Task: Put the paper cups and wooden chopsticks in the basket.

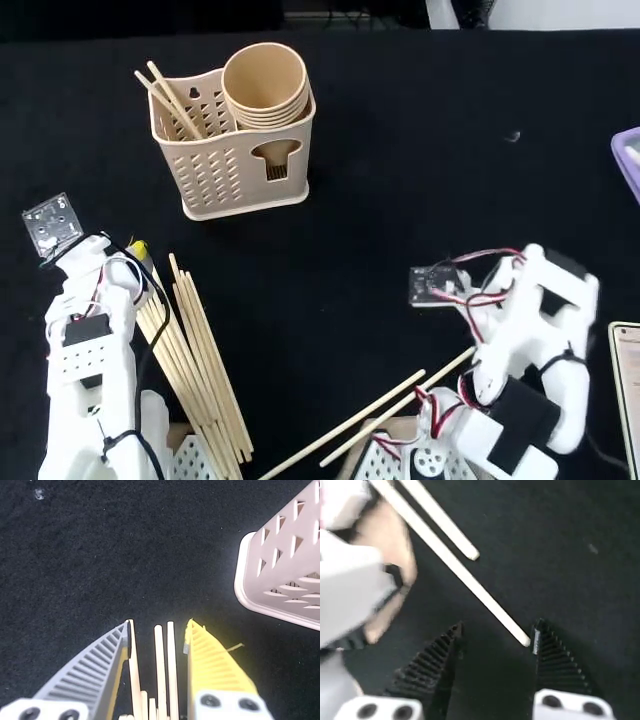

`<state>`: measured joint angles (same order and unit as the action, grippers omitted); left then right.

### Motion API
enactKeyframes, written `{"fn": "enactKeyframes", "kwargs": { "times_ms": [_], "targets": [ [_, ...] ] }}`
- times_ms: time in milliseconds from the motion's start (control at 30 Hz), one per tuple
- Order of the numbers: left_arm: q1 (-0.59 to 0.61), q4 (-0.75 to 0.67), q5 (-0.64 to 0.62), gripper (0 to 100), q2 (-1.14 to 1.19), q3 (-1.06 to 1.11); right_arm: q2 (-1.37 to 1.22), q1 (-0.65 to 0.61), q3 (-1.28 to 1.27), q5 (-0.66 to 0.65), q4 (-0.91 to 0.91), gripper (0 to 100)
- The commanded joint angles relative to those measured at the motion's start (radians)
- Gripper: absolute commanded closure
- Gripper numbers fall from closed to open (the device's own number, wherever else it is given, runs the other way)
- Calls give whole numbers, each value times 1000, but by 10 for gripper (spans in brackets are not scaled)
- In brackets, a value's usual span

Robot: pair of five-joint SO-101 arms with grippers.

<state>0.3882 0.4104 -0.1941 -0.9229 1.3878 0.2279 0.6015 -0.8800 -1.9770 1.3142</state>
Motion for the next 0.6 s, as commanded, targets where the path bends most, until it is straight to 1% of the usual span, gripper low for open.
{"fn": "enactKeyframes", "kwargs": {
  "times_ms": [0,167,300,433,500,567],
  "targets": [
    [-1,-17,-5,812,-18,-5,-4,84,-97,-14,-173,779],
    [-1,-17,-5,812,-17,-5,-2,107,-208,-12,-344,779],
    [-1,-17,-5,812,-15,-5,1,95,-213,38,-348,779],
    [-1,-17,-5,812,-15,-5,1,41,-214,97,-348,789],
    [-1,-17,-5,812,-15,-5,4,14,-213,126,-324,841],
    [-1,-17,-5,812,-15,-5,2,-15,-202,138,-282,921]
  ]
}}
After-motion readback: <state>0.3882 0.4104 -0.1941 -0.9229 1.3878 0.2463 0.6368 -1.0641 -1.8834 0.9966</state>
